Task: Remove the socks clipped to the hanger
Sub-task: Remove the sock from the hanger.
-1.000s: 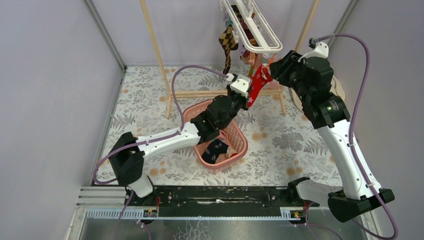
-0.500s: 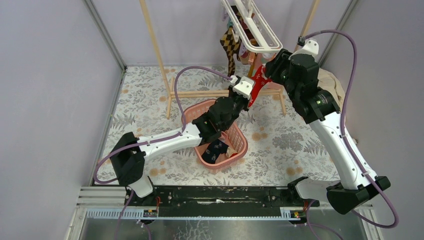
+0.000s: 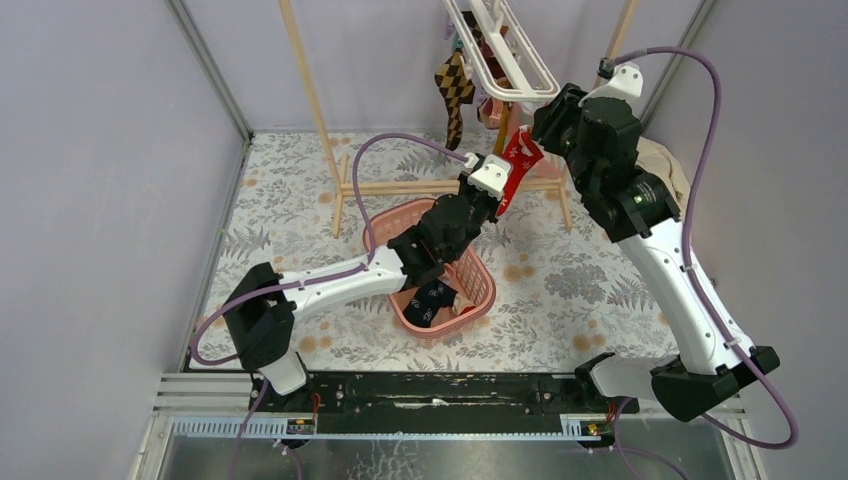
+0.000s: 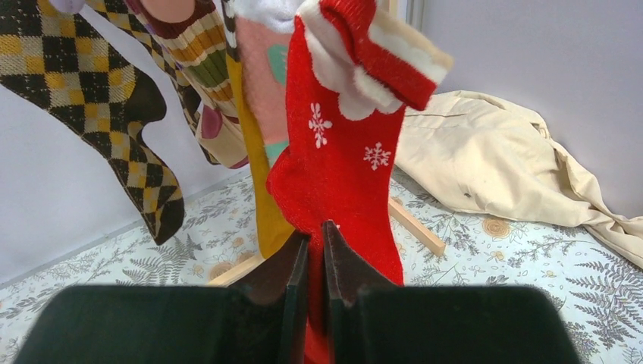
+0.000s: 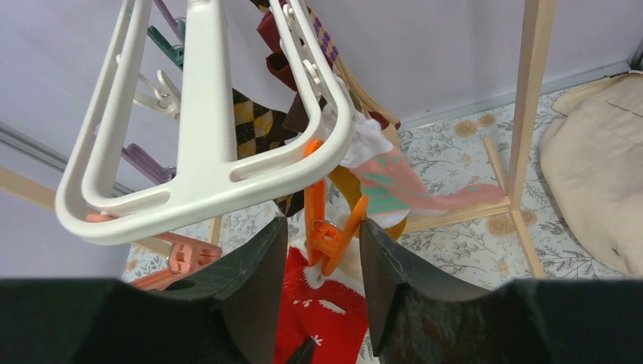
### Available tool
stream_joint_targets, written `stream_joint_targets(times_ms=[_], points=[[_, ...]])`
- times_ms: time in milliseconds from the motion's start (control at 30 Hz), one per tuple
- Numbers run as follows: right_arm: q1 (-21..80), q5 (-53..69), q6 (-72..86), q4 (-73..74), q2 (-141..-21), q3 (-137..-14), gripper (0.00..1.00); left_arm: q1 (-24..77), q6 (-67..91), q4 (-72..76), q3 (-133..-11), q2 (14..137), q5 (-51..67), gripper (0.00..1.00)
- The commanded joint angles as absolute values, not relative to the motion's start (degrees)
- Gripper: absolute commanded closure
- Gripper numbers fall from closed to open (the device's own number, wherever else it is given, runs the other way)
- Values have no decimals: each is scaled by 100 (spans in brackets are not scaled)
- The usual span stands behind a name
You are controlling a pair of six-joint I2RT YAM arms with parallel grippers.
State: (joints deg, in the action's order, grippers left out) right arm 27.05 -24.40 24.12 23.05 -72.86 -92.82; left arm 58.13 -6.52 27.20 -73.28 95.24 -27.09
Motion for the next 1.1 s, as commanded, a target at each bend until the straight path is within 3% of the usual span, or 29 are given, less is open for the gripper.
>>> stream_joint_targets(times_ms=[0, 800, 1067], points=[[2782, -2697, 2305, 2031, -7424, -9578, 54, 5854, -787, 3102, -7474, 9561, -2877, 85], [2813, -2820, 2278, 1872, -7777, -9717, 61, 5853, -791, 3264, -7172, 9402, -2796, 87], [2812, -2846, 2280, 1882, -7873, -9755, 78, 5849, -830, 3301, -7114, 9367, -2819, 87]])
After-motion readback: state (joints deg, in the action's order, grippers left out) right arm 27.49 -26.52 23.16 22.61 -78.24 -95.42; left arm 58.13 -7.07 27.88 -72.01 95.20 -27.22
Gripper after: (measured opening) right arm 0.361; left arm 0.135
